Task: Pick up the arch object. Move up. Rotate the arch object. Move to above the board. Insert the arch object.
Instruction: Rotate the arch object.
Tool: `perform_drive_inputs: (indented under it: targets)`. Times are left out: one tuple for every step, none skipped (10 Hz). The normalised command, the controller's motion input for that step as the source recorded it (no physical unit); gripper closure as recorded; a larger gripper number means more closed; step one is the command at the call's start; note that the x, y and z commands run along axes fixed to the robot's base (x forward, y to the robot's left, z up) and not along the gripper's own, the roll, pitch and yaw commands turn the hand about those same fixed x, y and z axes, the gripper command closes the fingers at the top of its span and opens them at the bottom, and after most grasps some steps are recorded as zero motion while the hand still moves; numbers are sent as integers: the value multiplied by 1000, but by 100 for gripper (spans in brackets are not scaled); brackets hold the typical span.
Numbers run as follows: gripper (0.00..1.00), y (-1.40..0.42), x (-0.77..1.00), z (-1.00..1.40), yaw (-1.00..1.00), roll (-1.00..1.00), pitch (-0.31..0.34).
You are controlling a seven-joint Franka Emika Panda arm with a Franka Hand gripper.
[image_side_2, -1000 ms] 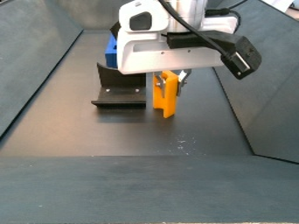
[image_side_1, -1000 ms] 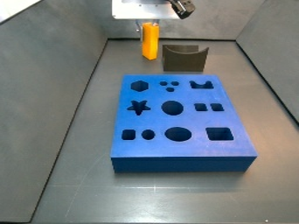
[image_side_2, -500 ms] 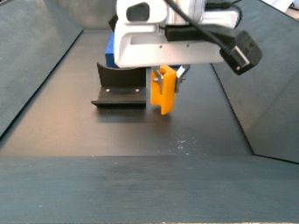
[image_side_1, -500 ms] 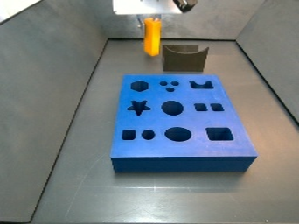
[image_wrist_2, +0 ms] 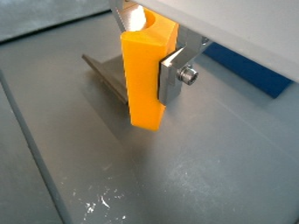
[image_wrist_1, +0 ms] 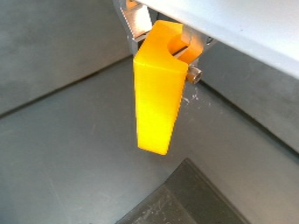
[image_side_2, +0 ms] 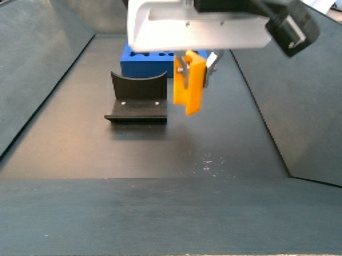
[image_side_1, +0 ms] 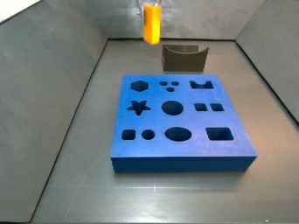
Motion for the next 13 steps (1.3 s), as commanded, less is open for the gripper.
perform_drive_inputs:
  targets:
    - [100, -651, -638, 1000, 0, 0, 0]
    - [100, -651, -640, 1000, 15, 31, -39]
    - [100, -616, -632, 1000, 22, 51, -44]
    - [100, -533, -599, 1000, 28, 93, -24]
    - [100, -465, -564, 1000, 29, 128, -3]
    - [100, -388, -521, 1000, 28, 162, 19]
    - [100, -309, -464, 1000, 30, 182, 38]
    - [100, -234, -367, 1000, 29, 145, 50]
    - [100, -181, -277, 1000, 24, 118, 51]
    - [100, -135, -181, 1000, 22, 110, 64]
    - [100, -97, -132, 907, 26, 124, 67]
    - [100, -77, -107, 822, 28, 130, 61]
    - [100, -39, -54, 611, 29, 120, 52]
